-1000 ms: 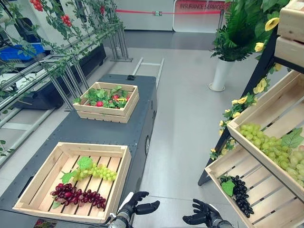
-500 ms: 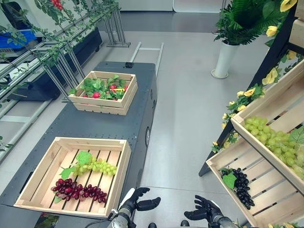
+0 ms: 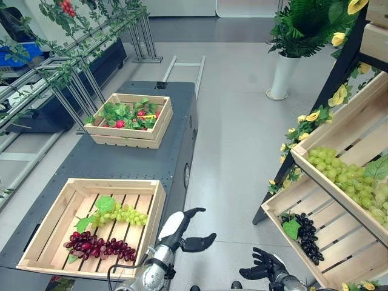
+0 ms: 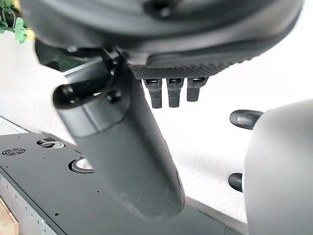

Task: Pick up the fruits from the basket on one side to the basket on the other side

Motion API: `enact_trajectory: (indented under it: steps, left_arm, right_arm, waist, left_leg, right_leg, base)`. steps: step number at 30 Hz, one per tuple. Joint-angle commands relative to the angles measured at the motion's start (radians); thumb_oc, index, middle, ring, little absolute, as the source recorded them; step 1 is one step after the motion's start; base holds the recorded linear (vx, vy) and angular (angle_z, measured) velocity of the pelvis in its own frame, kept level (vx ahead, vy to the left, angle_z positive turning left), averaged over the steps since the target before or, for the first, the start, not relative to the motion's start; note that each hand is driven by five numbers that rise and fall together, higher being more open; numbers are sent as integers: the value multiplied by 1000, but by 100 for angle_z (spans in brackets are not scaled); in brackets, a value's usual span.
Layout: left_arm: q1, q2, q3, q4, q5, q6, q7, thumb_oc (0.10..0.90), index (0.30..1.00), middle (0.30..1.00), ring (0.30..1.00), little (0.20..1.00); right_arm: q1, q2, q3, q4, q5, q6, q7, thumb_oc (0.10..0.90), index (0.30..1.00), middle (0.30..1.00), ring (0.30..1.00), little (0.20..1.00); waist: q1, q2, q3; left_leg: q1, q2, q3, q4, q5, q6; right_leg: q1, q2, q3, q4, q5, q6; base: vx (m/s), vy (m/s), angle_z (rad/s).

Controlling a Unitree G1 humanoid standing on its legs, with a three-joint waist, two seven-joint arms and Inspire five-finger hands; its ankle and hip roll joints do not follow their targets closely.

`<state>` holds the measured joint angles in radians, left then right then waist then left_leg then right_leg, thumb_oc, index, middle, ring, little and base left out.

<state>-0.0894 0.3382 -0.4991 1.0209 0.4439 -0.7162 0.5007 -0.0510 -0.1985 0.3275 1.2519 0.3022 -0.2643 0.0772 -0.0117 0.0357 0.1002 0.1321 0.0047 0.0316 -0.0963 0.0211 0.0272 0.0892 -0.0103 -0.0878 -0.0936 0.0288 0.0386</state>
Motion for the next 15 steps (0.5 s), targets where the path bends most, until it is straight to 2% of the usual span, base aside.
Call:
enact_trajectory:
  steps: [1,6,8,11,13,14,15]
  left_arm:
    - [-128,13,46,-48,-94,-88,46,800,900,900,900,900]
    - [-145,106,90,-178,-26,-37,121,800,900,900,900,900]
    - [-168,191,127,-254,-82,15,100,800,900,900,900,900]
    - [-174,225,149,-282,-104,38,91,800,900,900,900,900]
    - [-190,333,210,-345,-126,106,80,800,900,900,900,900]
    - [-190,346,215,-349,-128,115,83,800,900,900,900,900]
    - [-196,391,245,-356,-139,130,65,800,900,900,900,900]
  right_arm:
    - [-67,-20,17,15,-39,-63,-24,800,900,900,900,900]
    - [-48,-41,21,-17,-26,-56,-21,800,900,900,900,900]
    - [-37,-60,21,-43,-14,-52,-22,800,900,900,900,900]
    - [-31,-69,20,-55,-11,-54,-21,800,900,900,900,900]
    - [-16,-95,17,-92,18,-67,-27,800,900,900,900,900]
    - [-13,-96,16,-96,23,-70,-29,800,900,900,900,900]
    - [-7,-99,10,-100,34,-76,-33,800,900,900,900,900]
  waist:
    - [12,-8,-5]
    - [19,-8,-2]
    - [23,-4,7]
    - [25,-1,11]
    - [30,10,32]
    - [31,11,35]
    - [34,15,42]
  left_leg:
    - [0,-72,-32,9,-93,20]
    - [-5,-76,-41,9,-87,21]
    - [-14,-76,-43,9,-82,22]
    - [-18,-76,-46,9,-79,22]
    - [-39,-77,-53,9,-67,23]
    - [-43,-77,-54,9,-65,23]
    - [-52,-78,-57,9,-61,23]
  right_leg:
    - [40,-9,-20,21,-62,10]
    - [39,-15,-18,18,-58,10]
    - [31,-19,-20,21,-57,11]
    - [27,-20,-22,21,-56,10]
    - [5,-26,-29,30,-53,9]
    - [2,-27,-31,31,-53,9]
    - [-5,-28,-37,32,-52,9]
  base:
    - [19,24,4]
    - [15,28,4]
    - [5,40,3]
    - [1,15,1]
    - [-14,66,5]
    - [-5,61,10]
    - [12,41,12]
